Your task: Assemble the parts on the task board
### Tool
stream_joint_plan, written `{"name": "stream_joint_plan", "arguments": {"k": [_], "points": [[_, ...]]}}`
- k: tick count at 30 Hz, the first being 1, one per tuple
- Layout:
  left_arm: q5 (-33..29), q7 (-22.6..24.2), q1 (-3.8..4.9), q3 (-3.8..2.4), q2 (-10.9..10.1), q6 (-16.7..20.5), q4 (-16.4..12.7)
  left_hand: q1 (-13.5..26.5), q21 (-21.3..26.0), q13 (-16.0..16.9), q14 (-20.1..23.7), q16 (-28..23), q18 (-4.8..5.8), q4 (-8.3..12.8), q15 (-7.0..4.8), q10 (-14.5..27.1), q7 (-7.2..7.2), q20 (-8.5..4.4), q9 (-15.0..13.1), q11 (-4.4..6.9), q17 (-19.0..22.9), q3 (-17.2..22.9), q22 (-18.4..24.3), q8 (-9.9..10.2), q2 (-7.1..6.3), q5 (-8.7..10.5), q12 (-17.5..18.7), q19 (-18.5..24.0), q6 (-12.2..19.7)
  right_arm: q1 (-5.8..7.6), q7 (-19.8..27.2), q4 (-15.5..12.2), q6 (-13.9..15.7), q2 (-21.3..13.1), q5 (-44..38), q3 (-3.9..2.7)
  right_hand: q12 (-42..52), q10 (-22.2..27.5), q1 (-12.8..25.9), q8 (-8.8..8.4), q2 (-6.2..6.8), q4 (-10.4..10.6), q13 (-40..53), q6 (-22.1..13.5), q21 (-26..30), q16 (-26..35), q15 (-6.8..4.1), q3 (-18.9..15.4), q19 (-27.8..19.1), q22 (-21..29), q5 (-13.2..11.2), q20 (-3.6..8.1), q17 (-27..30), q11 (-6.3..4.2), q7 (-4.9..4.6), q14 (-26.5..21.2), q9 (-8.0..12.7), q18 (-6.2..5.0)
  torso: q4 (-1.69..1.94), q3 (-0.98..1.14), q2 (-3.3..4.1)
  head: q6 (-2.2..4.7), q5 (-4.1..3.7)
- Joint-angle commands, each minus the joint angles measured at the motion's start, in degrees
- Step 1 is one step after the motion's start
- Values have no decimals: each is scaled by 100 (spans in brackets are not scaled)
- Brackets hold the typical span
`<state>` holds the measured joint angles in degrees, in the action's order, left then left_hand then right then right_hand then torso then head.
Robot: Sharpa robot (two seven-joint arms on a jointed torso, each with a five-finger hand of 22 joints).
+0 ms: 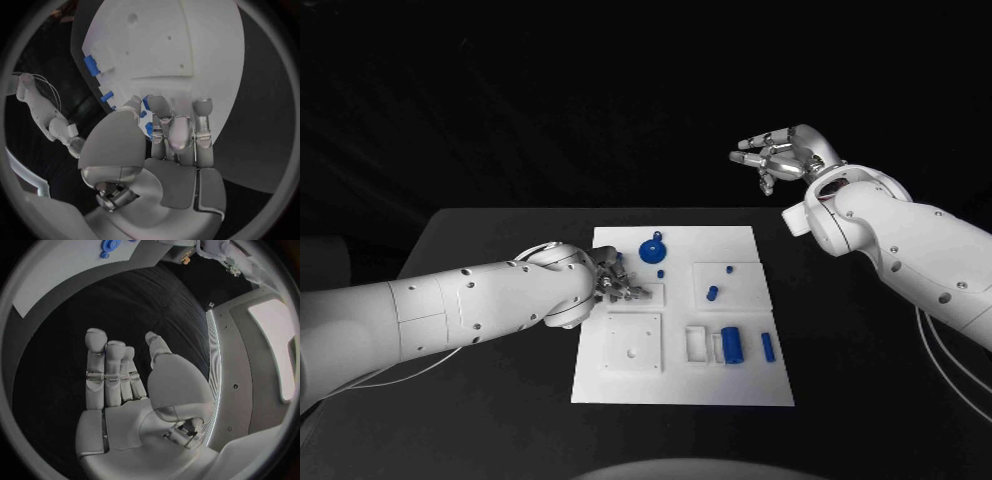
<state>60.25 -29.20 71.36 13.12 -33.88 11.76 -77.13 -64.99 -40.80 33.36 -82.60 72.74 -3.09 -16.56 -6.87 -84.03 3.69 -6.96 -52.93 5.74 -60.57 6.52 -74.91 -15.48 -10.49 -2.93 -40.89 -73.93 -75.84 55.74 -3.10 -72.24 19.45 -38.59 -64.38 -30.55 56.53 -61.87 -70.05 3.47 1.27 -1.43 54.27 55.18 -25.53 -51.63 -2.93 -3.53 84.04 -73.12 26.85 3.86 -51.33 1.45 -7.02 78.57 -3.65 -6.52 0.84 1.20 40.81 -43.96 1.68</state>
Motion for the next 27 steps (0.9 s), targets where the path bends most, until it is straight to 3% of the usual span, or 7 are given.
{"name": "stream_joint_plan", "arguments": {"k": [1,9,14,17,21,25,27], "points": [[34,49,0,-40,-7,-66,-20,131,1,-9,-13,15,20,-20,-22,-256,-9,-5,7,-9,-3,-85,-180,10,-63,6,-21,1,-40,-17,29,6,1,14,-45,-2,-31,18,6,13,-7,-21,-8,26,27,6,-11,0,244,10,-64,24,6,-23,-15,19,-8,-105,-1,2,0,27,8],[-37,100,-2,-219,-57,-49,-34,326,-21,-21,-15,21,27,-27,-37,-257,-2,-28,25,0,-13,-212,-184,45,-113,11,-24,-9,-50,-63,42,34,9,47,-31,-2,-41,33,33,13,-3,-21,-18,11,53,12,-8,-12,241,24,-106,20,7,-18,-18,13,-8,-109,-5,2,-1,61,18],[-304,164,-1,-410,-104,-206,-53,302,27,-41,-2,-8,39,-26,-43,-253,-13,-47,39,-2,18,-223,-166,95,-97,12,-15,12,-25,-83,49,46,10,51,-24,-2,-39,33,39,13,-2,-18,-18,10,55,12,-7,-15,242,27,-103,20,8,-18,-18,13,-9,-109,1,9,-3,57,18],[-489,169,15,-556,-140,-574,-32,192,258,-73,70,-115,27,-7,-18,-241,-44,-19,58,-28,141,-128,-101,142,31,9,62,123,36,-88,49,53,8,46,-22,-2,-38,33,42,13,-2,-16,-18,9,55,13,-7,-17,243,28,-102,19,8,-18,-18,13,-9,-110,1,7,-5,78,14],[-655,169,154,-656,-126,-1015,230,0,432,-55,125,-234,-50,64,33,-232,-111,70,179,-77,306,-56,-72,297,194,-37,193,163,144,-91,47,68,3,44,-21,-2,-38,33,42,13,-2,-16,-18,9,55,13,-7,-17,243,28,-102,19,8,-18,-18,13,-9,-110,-4,12,-2,96,45],[-752,203,303,-689,-42,-1269,645,2,572,25,335,-402,-35,249,67,-121,-240,65,524,-163,655,-80,-71,740,303,-37,334,228,315,-92,42,75,1,38,-20,-2,-37,33,40,11,-2,-13,-20,-8,52,13,-7,-16,243,30,-82,19,8,-16,-22,15,-7,-109,-5,14,2,129,52],[-790,239,359,-698,15,-1360,883,-15,628,77,403,-443,-27,317,59,-54,-260,46,568,-175,776,-81,-67,828,342,-41,370,235,338,-92,39,77,1,36,-20,-2,-37,32,37,11,0,-15,-20,-16,53,13,-6,-15,243,30,-79,19,8,-16,-24,15,-7,-110,-12,12,8,140,59]]}}
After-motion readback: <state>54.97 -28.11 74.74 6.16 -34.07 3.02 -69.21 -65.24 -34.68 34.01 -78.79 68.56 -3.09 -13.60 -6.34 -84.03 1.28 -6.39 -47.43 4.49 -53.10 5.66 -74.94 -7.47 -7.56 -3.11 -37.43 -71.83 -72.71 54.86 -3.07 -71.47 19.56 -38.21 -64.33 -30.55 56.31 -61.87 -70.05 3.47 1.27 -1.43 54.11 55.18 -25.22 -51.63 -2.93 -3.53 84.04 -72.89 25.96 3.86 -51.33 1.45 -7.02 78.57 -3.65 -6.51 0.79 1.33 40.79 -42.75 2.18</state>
